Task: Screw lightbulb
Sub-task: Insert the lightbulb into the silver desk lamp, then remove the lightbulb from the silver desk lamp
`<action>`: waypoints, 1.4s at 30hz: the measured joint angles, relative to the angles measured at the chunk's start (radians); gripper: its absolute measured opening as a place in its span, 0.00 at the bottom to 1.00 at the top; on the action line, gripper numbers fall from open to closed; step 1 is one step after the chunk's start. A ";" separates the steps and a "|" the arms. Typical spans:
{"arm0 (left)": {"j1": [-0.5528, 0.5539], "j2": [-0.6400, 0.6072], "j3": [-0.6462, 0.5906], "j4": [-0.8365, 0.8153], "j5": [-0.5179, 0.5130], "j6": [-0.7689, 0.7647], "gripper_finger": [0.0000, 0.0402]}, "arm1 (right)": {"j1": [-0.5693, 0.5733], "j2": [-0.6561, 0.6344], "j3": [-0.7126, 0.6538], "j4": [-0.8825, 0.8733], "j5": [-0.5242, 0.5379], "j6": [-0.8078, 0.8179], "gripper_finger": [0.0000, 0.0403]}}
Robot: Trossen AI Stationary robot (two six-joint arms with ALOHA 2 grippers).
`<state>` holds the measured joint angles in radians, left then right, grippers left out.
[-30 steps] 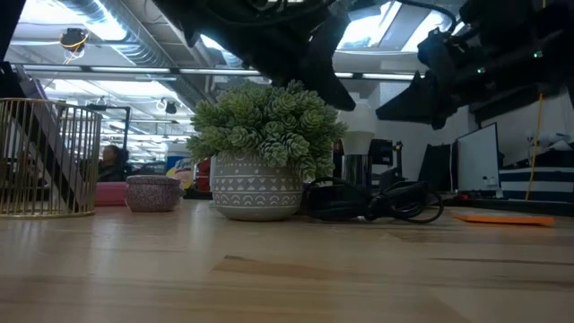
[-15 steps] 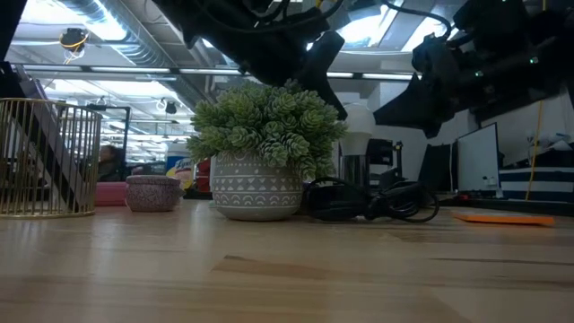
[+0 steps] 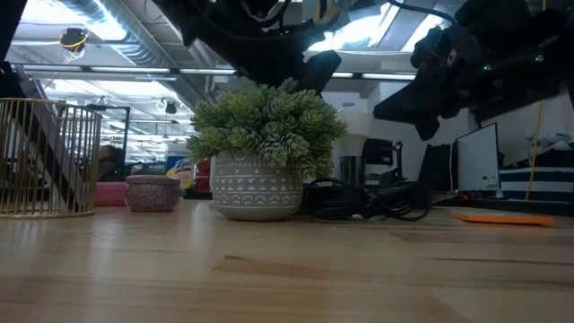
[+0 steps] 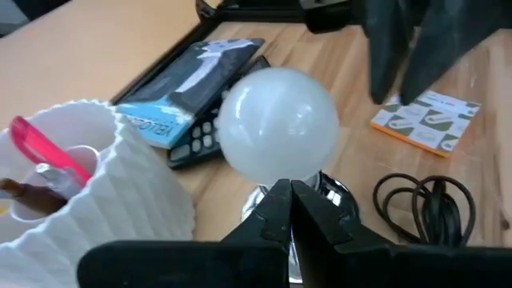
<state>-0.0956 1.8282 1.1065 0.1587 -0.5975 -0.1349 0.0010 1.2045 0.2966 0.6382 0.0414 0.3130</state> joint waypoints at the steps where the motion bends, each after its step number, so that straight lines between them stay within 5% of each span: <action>1: 0.000 0.000 0.000 0.000 -0.008 0.000 0.00 | 0.000 0.000 0.000 0.001 0.000 0.000 0.12; 19: 0.006 -0.049 0.000 0.021 -0.090 0.058 0.00 | 0.000 -0.169 0.000 0.074 -0.035 -0.003 0.12; 26: 0.075 -0.047 0.000 0.014 -0.090 0.063 0.00 | 0.000 -0.125 0.000 0.069 -0.026 -0.003 0.12; 34: 0.142 -0.046 0.000 0.013 0.173 0.059 0.00 | 0.000 -0.028 0.000 0.069 0.049 -0.005 0.12; 42: 0.149 -0.046 0.000 0.011 0.233 0.064 0.00 | 0.000 0.035 0.000 0.070 0.105 -0.005 0.12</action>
<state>0.0538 1.7824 1.1061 0.1699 -0.3645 -0.0709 0.0006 1.2391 0.2964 0.7082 0.1459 0.3084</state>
